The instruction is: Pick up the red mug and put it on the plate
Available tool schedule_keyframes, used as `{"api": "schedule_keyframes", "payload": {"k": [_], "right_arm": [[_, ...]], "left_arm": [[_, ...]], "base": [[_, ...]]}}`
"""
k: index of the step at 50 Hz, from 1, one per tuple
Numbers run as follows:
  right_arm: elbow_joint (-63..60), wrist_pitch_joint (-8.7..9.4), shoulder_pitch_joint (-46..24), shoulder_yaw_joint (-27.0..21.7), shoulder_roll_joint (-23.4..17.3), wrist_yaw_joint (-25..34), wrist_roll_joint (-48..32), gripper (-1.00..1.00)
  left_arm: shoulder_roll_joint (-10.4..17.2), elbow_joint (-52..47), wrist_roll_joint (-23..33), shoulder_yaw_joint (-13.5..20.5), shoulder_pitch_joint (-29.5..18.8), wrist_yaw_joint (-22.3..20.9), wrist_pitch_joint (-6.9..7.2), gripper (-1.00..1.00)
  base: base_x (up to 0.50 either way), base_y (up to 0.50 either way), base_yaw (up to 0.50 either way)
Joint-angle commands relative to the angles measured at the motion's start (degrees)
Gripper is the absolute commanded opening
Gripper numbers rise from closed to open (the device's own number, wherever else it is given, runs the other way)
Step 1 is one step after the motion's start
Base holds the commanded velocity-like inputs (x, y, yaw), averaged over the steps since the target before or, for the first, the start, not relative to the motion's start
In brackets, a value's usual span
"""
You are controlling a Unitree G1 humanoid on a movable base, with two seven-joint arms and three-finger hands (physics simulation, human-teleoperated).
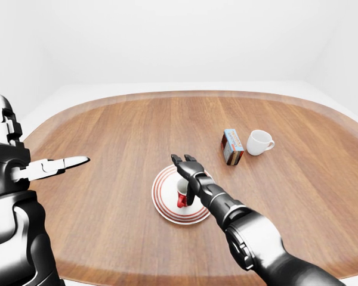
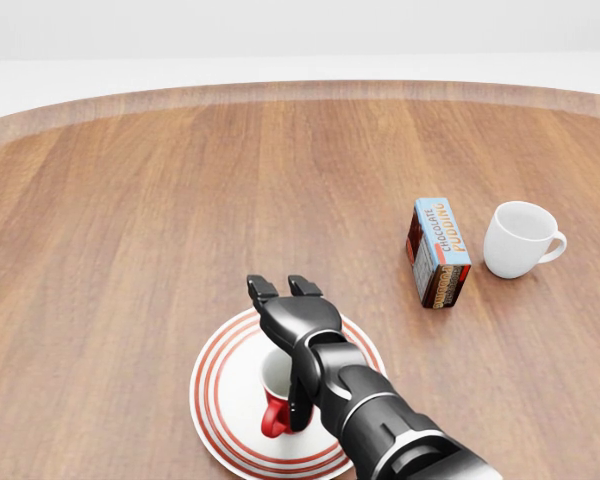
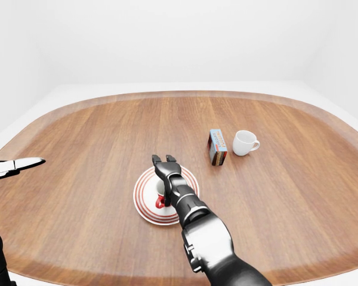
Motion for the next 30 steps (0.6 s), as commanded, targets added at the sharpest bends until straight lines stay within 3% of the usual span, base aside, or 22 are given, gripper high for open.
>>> {"api": "schedule_keyframes", "payload": {"k": [1, 11, 30], "right_arm": [[-0.3, -0.37, -1.2, 1.5, -1.1, 1.8, -0.6, 1.00], [-2.2, -2.04, -6.1, 1.8, -3.5, 5.4, 2.4, 1.00], [-8.2, -2.87, -11.1, 2.7, -5.8, 11.1, 8.2, 1.00]], "left_arm": [[0.0, -0.1, 0.0, 0.0, 0.0, 0.1, 0.00, 1.00], [0.8, -1.4, -0.7, 0.6, -0.6, 0.5, 0.00, 1.00], [1.0, -3.0, -0.9, 0.1, -1.4, 1.1, 0.00, 1.00]], "base": [[0.00, 0.00, 0.00], [0.00, 0.00, 0.00], [0.00, 0.00, 0.00]]}}
